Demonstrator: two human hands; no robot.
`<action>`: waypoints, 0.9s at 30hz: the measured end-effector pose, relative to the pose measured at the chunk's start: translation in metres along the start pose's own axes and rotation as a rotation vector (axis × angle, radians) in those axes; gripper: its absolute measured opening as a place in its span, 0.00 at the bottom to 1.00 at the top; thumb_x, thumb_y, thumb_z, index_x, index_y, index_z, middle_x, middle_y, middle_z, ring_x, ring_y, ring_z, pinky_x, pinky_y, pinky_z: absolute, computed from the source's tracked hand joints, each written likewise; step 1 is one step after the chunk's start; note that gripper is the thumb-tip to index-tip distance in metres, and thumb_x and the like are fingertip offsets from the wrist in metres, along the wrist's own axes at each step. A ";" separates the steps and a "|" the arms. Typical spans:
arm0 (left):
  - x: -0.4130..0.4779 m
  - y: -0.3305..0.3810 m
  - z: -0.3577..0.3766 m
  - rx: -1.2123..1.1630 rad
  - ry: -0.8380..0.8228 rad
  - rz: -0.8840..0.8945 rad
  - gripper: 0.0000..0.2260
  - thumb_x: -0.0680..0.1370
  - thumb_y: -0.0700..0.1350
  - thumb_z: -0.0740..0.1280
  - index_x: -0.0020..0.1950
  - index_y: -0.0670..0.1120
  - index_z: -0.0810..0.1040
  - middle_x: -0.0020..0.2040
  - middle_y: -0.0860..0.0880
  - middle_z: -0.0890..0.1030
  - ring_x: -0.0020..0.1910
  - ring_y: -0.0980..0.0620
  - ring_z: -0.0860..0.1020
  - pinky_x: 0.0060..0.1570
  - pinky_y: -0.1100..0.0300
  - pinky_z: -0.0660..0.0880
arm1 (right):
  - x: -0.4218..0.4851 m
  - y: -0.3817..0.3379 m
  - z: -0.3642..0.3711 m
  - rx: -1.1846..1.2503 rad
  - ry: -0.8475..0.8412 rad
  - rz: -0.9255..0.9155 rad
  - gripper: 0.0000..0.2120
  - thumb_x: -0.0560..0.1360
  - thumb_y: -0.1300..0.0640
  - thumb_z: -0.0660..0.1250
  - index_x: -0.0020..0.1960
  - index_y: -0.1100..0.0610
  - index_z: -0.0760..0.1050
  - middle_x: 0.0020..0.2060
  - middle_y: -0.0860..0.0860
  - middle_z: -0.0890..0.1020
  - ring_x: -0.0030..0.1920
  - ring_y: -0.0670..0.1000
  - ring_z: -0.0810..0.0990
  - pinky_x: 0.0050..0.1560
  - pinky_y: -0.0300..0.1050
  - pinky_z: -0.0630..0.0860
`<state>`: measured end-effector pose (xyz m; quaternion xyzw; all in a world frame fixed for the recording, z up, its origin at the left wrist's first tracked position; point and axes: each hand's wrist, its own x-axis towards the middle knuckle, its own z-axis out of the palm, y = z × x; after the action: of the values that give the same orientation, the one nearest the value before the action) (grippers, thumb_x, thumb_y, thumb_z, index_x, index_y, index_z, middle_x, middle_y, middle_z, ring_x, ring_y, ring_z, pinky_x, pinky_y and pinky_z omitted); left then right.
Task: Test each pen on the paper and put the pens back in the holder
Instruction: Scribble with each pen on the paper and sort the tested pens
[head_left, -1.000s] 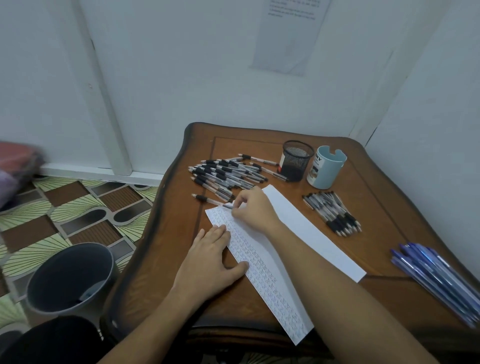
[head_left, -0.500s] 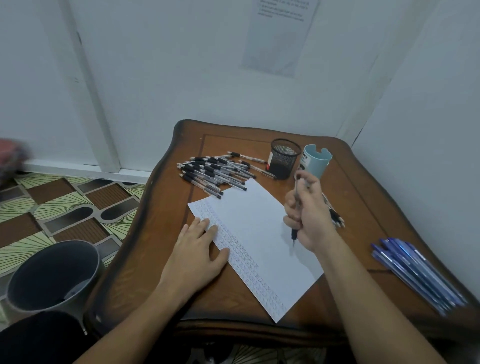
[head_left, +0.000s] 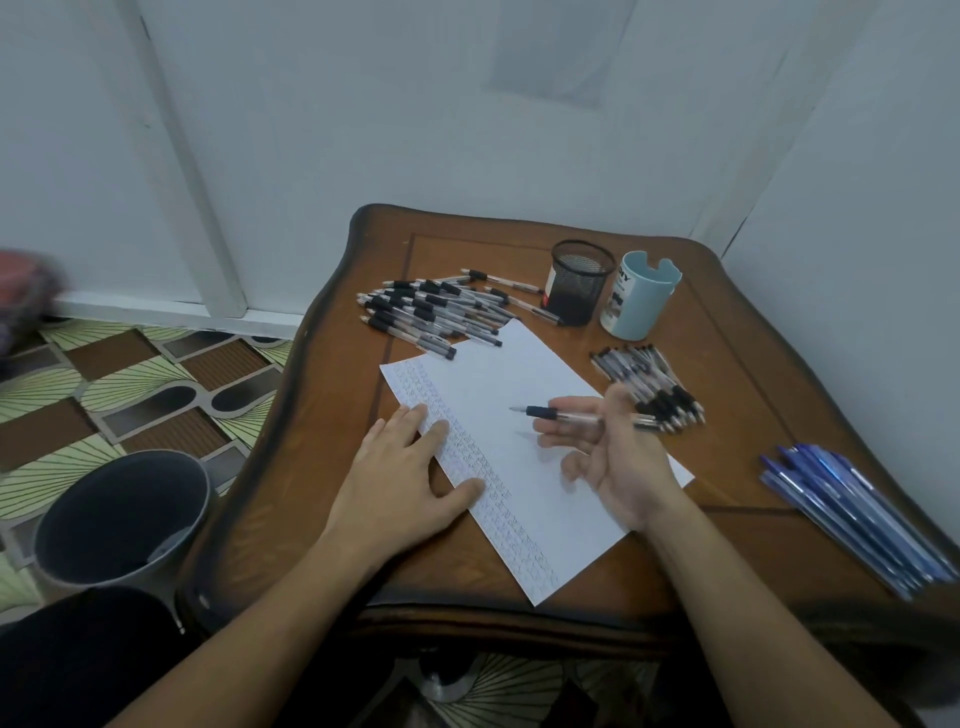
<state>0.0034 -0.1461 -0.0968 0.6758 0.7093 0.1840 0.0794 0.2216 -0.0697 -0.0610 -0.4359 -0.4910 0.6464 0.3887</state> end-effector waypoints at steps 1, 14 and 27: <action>0.000 -0.001 0.000 0.006 0.003 0.003 0.43 0.66 0.74 0.46 0.75 0.52 0.64 0.77 0.49 0.59 0.76 0.52 0.54 0.73 0.56 0.44 | 0.000 0.004 0.000 -0.024 -0.020 -0.029 0.24 0.70 0.40 0.64 0.49 0.61 0.80 0.42 0.60 0.85 0.39 0.58 0.82 0.31 0.42 0.74; 0.001 -0.003 0.005 0.013 0.009 0.002 0.43 0.67 0.74 0.48 0.75 0.52 0.64 0.77 0.50 0.61 0.76 0.52 0.55 0.73 0.56 0.45 | 0.006 0.037 0.020 -0.255 -0.041 -0.130 0.23 0.73 0.66 0.73 0.26 0.55 0.66 0.24 0.52 0.69 0.28 0.47 0.73 0.33 0.42 0.74; 0.002 -0.004 0.006 0.019 0.004 0.000 0.42 0.67 0.74 0.48 0.75 0.52 0.65 0.77 0.50 0.61 0.76 0.52 0.55 0.73 0.55 0.45 | 0.003 0.041 0.022 -0.419 -0.034 -0.204 0.20 0.67 0.60 0.68 0.25 0.52 0.59 0.25 0.49 0.62 0.29 0.47 0.65 0.33 0.42 0.66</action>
<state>0.0019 -0.1434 -0.1030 0.6763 0.7111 0.1786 0.0712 0.1969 -0.0827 -0.0985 -0.4440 -0.6625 0.4952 0.3447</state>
